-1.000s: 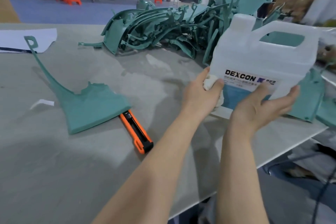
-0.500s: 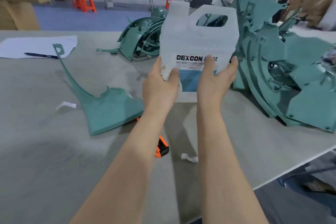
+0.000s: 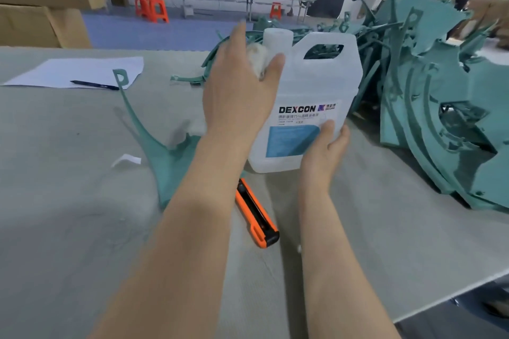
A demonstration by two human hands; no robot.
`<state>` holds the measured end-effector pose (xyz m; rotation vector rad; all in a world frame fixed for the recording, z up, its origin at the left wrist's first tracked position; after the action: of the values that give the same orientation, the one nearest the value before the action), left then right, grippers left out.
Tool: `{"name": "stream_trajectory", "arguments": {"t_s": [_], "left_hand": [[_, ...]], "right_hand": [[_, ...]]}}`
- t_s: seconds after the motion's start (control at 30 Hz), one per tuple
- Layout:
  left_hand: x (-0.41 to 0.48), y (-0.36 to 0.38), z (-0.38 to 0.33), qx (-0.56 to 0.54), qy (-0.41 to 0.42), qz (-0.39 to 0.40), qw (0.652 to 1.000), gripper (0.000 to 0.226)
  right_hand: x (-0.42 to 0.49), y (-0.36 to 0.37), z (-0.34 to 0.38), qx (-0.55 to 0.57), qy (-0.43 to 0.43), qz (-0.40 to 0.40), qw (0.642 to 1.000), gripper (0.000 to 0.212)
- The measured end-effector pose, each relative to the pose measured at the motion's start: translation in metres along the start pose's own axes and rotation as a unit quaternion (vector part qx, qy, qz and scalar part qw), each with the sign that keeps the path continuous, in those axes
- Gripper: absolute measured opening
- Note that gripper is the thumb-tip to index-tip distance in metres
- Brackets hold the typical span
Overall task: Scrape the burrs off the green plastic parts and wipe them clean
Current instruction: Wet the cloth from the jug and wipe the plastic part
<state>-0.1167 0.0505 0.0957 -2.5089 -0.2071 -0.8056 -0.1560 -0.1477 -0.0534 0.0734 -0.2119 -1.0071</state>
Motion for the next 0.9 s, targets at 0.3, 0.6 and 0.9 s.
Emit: {"name": "stream_trajectory", "arguments": {"t_s": [0.3, 0.6, 0.9], "left_hand": [[0.034, 0.015, -0.035, -0.033, 0.061, 0.028, 0.997, 0.047], [0.037, 0.021, -0.016, -0.056, -0.008, 0.091, 0.994, 0.014], [0.041, 0.026, -0.025, 0.072, 0.002, 0.062, 0.996, 0.028]], "right_hand": [[0.001, 0.002, -0.001, -0.024, -0.007, 0.000, 1.000, 0.058], [0.000, 0.003, 0.001, -0.037, -0.016, -0.005, 0.999, 0.058], [-0.001, 0.005, -0.001, -0.055, -0.025, -0.001, 0.998, 0.063]]}}
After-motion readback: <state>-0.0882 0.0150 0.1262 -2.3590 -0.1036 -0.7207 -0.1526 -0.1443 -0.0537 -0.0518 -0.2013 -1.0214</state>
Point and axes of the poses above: each hand's wrist, its own x-axis towards the middle knuckle, its own y-axis out of the palm, z = x × y, the point moved 10 cm from there along x, towards the middle knuckle, and after that the axes turned 1 degree about -x, right-handed, at the moved point
